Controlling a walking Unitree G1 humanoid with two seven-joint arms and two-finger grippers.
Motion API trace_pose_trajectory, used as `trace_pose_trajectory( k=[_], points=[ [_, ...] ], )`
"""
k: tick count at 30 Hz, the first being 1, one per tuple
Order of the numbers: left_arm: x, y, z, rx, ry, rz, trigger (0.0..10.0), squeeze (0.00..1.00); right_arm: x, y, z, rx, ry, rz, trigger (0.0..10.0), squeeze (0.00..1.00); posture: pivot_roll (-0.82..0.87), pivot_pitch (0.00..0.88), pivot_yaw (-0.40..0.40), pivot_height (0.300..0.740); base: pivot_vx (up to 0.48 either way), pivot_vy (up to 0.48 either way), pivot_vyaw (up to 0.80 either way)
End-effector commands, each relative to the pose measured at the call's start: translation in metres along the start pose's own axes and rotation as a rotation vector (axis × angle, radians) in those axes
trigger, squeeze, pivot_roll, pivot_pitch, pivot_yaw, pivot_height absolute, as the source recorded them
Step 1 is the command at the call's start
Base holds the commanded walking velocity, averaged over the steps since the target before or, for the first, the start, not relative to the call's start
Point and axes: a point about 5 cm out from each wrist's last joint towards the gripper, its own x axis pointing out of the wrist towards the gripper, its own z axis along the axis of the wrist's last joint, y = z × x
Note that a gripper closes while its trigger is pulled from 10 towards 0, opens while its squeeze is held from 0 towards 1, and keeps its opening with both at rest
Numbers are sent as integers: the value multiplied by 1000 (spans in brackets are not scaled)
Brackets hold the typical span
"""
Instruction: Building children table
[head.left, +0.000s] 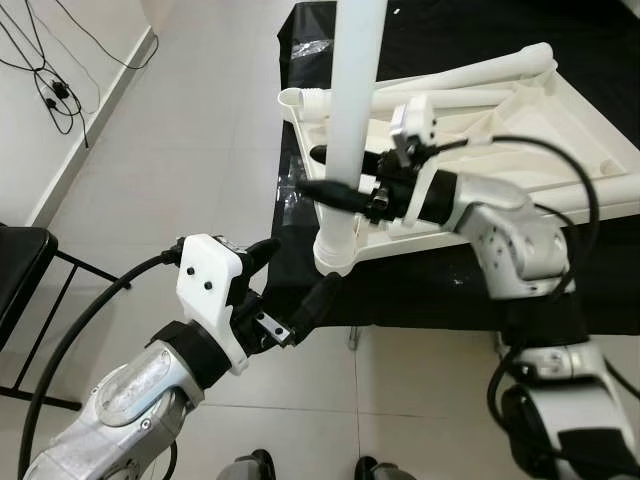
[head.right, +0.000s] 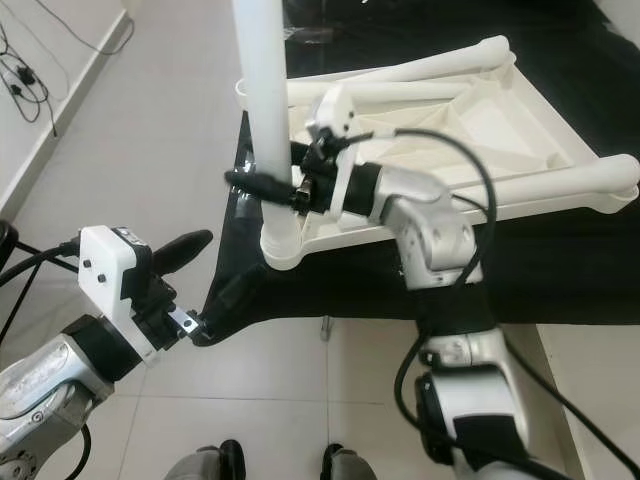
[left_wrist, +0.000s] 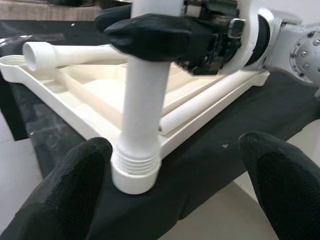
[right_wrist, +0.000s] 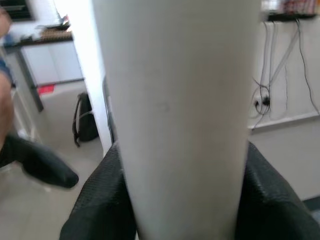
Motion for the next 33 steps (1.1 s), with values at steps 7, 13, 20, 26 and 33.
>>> trace_pose_trajectory(
  k=[7, 13, 20, 26, 33],
  points=[
    [-3, -3, -2, -10, 20, -15, 10000, 0, -3, 6, -6, 22, -13, 77, 0, 0, 187, 285, -3, 740, 0, 0, 0],
    [-3, -3, -2, -10, 19, -18, 10000, 0, -2, 16, -31, 61, 17, -138, 0, 0, 176, 287, -17, 740, 0, 0, 0],
    [0, 1, -3, -10, 27, -21, 10000, 0, 5, 52, -87, 86, 287, -1027, 0, 0, 155, 268, 8, 740, 0, 0, 0],
    [-1, 5, -3, 6, 30, -7, 10000, 0, 34, 35, -70, 107, 210, -945, 2549, 0, 164, 264, -10, 740, 0, 0, 0],
    [-7, 7, -4, 11, 45, 15, 10000, 0, 47, 39, -50, 97, 14, -803, 10000, 1000, 168, 263, -10, 740, 0, 0, 0]
  ],
)
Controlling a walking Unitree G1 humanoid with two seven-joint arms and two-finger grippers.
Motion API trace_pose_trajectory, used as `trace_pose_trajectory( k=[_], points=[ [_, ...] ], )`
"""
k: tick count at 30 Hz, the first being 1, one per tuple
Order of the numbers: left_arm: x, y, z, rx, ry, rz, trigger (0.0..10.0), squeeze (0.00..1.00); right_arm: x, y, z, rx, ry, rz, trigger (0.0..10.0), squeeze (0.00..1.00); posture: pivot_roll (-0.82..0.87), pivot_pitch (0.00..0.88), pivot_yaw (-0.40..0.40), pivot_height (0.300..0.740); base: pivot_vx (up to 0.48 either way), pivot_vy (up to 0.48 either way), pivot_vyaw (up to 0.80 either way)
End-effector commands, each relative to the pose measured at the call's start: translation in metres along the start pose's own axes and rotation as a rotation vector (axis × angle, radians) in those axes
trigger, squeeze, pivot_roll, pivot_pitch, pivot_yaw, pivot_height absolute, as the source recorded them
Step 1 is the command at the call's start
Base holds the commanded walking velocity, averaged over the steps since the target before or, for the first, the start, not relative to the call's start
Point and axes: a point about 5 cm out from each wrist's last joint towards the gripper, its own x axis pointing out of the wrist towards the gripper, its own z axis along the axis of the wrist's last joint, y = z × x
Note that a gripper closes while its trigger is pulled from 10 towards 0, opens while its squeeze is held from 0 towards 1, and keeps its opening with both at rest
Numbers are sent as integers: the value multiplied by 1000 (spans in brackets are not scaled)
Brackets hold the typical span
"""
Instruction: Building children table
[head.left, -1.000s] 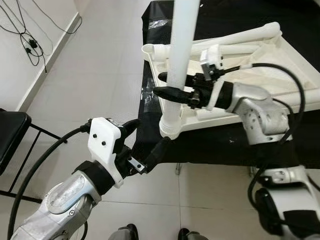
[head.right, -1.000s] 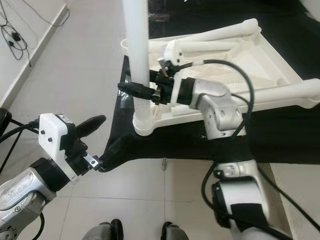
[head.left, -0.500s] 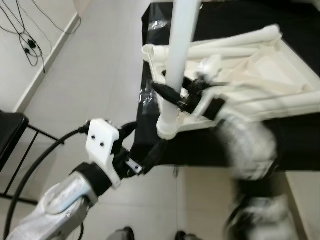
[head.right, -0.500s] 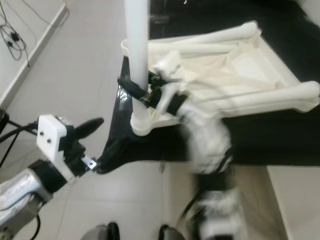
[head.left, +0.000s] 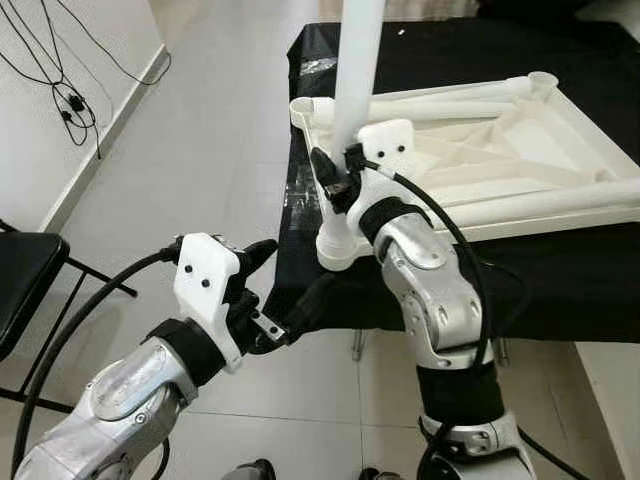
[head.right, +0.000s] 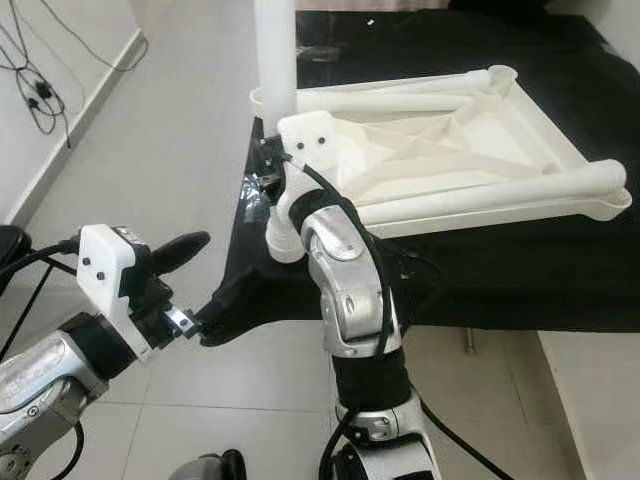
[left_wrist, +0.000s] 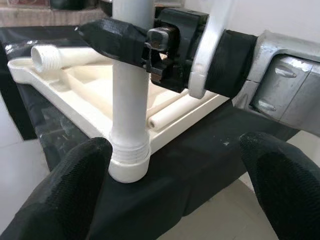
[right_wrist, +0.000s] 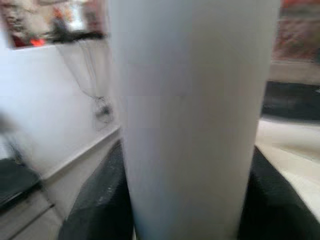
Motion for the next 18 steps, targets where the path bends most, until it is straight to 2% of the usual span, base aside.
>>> trace_pose_trajectory(
  k=[1, 3, 6, 7, 8, 9, 10, 11, 12, 15, 18],
  points=[
    [-6, -1, -2, 4, 22, 7, 10000, 0, -3, 3, -12, 71, 11, 93, 10000, 1000, 174, 263, -14, 740, 0, 0, 0],
    [-8, -2, -4, 0, 33, 11, 10000, 0, -5, 0, -5, 90, -40, 176, 10000, 1000, 178, 261, -16, 740, 0, 0, 0],
    [-9, -3, -5, 0, 38, 11, 10000, 0, -4, -6, -2, 88, -53, 180, 10000, 1000, 178, 261, -16, 740, 0, 0, 0],
    [-9, -3, -6, -2, 39, 13, 10000, 0, -2, -13, 1, 77, -51, 281, 10000, 1000, 184, 257, -15, 740, 0, 0, 0],
    [-9, -4, -6, -3, 39, 14, 10000, 0, 0, -21, 5, 51, -45, 385, 10000, 953, 186, 253, -18, 740, 0, 0, 0],
    [-9, -4, -6, -3, 39, 14, 10000, 0, 0, -21, 5, 51, -45, 385, 10000, 953, 186, 253, -18, 740, 0, 0, 0],
    [-9, -4, -6, -4, 39, 15, 10000, 0, 1, -27, 8, 34, -42, 455, 10000, 953, 186, 253, -18, 740, 0, 0, 0],
    [-10, -4, -6, -5, 41, 15, 10000, 0, 1, -32, 11, 20, -18, 580, 10000, 0, 190, 248, -19, 740, 0, 0, 0],
    [-10, -4, -6, -5, 41, 15, 10000, 0, 1, -32, 11, 20, -18, 580, 10000, 0, 190, 248, -19, 740, 0, 0, 0],
    [-11, -7, -7, -6, 43, 14, 10000, 0, 2, -40, 14, -30, 45, 847, 10000, 0, 203, 245, -25, 740, 0, 0, 0],
    [-12, -8, -7, -7, 43, 15, 10000, 0, 4, -43, 14, -57, 59, 867, 10000, 0, 211, 243, -29, 740, 0, 0, 0]
  ],
)
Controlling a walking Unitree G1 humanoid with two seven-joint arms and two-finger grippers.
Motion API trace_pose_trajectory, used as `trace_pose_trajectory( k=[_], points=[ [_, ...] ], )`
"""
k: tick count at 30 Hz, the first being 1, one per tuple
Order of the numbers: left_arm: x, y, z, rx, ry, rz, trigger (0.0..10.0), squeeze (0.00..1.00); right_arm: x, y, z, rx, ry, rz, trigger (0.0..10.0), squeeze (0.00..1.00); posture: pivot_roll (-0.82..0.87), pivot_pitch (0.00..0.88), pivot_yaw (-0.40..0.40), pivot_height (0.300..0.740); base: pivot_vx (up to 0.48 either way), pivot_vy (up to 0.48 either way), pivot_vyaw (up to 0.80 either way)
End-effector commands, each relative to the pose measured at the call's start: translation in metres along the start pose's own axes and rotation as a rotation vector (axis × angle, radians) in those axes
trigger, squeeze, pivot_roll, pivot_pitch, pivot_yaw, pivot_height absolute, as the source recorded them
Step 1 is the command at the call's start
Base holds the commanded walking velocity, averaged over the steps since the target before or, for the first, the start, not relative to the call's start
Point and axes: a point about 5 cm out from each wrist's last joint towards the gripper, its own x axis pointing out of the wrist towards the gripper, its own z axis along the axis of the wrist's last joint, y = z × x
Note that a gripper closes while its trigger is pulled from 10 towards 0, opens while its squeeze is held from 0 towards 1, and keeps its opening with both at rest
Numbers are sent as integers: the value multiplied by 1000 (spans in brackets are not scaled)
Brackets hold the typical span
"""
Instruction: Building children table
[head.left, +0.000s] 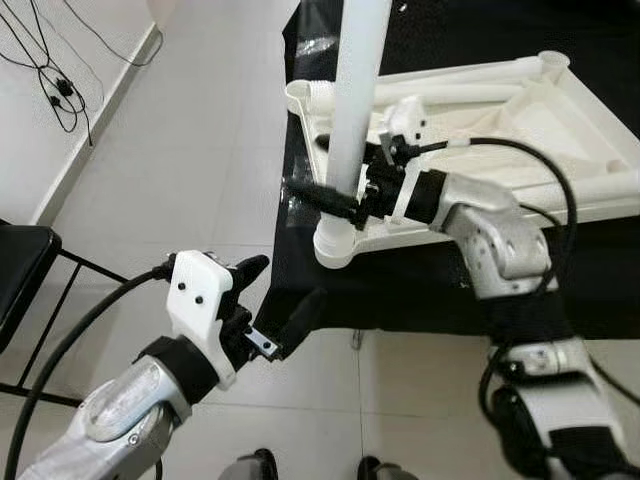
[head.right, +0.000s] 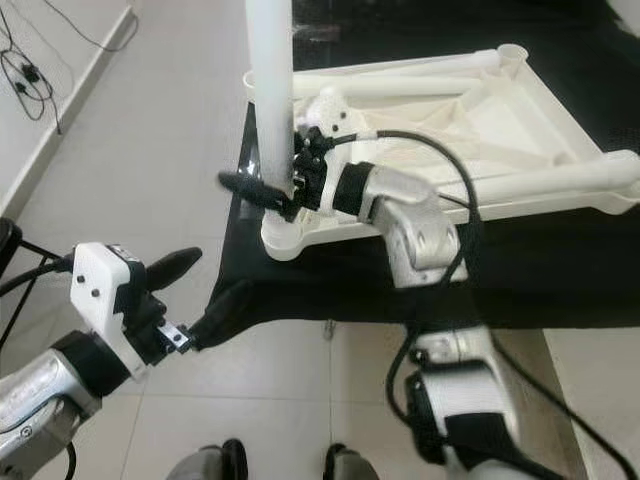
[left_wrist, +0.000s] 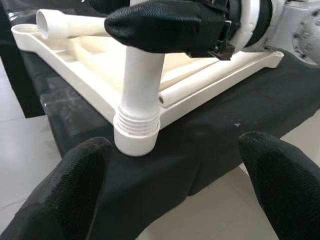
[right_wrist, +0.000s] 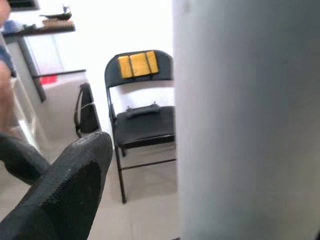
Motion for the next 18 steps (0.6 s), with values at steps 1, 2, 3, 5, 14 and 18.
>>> trace_pose_trajectory(
  k=[1, 2, 3, 5, 14, 18],
  points=[
    [-3, -5, 1, 12, 6, -9, 10000, 0, 4, 1, -3, -15, 17, 72, 10000, 0, 216, 239, -30, 740, 0, 0, 0],
    [-5, -5, 1, 12, 8, -5, 10000, 0, 4, -4, -1, -22, 33, 82, 10000, 0, 216, 239, -30, 740, 0, 0, 0],
    [-5, -5, 1, 12, 8, -5, 10000, 0, 4, -4, -1, -22, 33, 82, 10000, 0, 216, 239, -30, 740, 0, 0, 0],
    [-8, -6, 1, 10, 11, 1, 10000, 0, 3, -10, 2, -52, 68, 131, 8196, 0, 224, 240, -34, 740, 0, 0, 0],
    [-9, -7, 0, 6, 12, 10, 10000, 0, -2, -16, 6, -40, 75, 231, 0, 0, 214, 253, -28, 740, 0, 0, 0],
    [-8, -8, 0, 2, 12, 5, 10000, 0, -7, -15, -3, 3, 58, 199, 0, 0, 203, 252, -19, 740, 0, 0, 0]
  ],
)
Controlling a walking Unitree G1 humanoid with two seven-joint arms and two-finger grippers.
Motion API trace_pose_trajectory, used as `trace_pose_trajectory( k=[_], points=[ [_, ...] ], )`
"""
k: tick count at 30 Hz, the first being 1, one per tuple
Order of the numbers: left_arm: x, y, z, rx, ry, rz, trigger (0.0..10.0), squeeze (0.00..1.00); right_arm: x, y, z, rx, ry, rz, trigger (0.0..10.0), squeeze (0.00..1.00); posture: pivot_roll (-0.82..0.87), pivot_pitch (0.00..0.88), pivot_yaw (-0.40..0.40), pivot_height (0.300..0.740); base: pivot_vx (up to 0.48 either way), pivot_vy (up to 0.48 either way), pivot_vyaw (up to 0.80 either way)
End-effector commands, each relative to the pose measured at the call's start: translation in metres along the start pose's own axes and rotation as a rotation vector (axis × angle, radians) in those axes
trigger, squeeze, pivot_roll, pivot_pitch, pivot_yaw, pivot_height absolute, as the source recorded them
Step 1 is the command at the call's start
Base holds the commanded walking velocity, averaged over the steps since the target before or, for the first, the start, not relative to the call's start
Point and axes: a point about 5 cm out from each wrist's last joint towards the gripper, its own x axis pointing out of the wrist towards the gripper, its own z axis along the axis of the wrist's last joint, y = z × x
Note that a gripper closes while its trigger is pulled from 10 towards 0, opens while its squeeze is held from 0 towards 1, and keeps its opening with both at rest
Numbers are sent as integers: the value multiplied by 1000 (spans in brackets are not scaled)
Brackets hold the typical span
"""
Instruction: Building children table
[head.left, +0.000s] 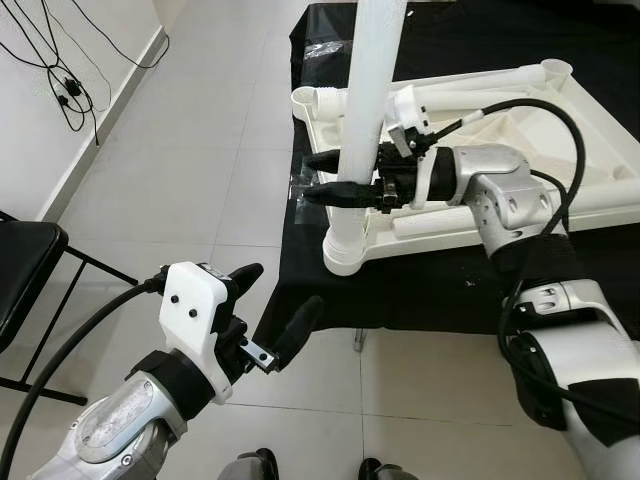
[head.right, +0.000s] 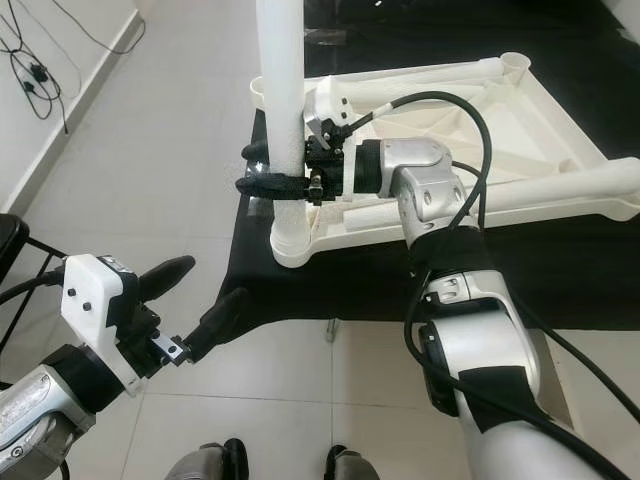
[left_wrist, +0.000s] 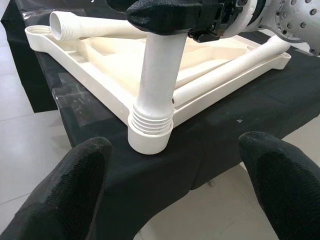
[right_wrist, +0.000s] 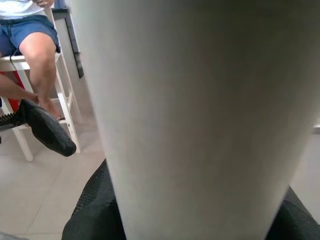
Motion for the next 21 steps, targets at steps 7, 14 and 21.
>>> trace_pose_trajectory(
  k=[7, 14, 21],
  points=[
    [-1, -3, 0, 0, 8, -18, 10000, 0, 27, 40, -76, 290, 140, -497, 0, 0, 180, 260, -38, 740, 0, 0, 0],
    [2, 1, 0, 2, 1, -10, 10000, 0, 60, 99, -95, 452, 209, -936, 0, 0, 158, 247, -16, 740, 0, 0, 0],
    [6, 4, 2, 13, -15, -8, 10000, 0, 69, 66, -74, 351, 160, -998, 0, 0, 162, 237, -34, 740, 0, 0, 0]
  ],
)
